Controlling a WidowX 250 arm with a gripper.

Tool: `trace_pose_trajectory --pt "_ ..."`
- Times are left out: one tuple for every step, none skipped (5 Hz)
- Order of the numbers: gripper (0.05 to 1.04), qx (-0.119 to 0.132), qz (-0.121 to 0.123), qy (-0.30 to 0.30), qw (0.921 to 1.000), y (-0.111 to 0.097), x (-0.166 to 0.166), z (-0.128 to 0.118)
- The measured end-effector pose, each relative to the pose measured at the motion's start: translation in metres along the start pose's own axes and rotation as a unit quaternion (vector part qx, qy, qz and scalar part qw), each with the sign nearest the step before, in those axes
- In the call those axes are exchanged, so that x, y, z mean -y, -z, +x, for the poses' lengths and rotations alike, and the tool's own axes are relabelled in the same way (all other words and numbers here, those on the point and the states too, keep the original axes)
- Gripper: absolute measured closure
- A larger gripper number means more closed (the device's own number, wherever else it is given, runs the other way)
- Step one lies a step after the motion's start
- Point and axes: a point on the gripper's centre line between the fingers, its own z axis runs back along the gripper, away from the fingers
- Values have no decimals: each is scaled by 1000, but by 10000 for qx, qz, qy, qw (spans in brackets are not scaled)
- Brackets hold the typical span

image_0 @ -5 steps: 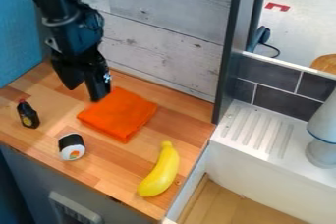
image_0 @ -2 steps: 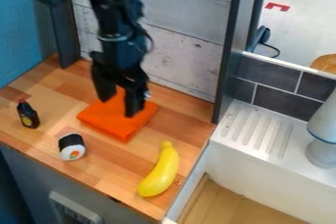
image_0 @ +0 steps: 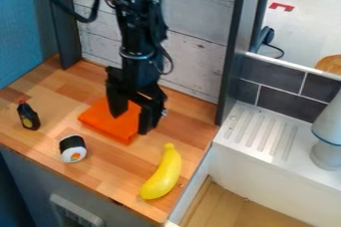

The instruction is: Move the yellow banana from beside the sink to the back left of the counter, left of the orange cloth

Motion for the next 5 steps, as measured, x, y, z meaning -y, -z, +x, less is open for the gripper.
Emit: trace_pose_trajectory --pt "83 4 45 40 10000 9 12 -4" --pt "83 67 50 124 9999 14 23 -5" --pt "83 263 45 129 9996 19 37 1" --pt "83 416 75 -33 9991 21 43 6" --pt "83 252 96 -173 9995 40 53 6"
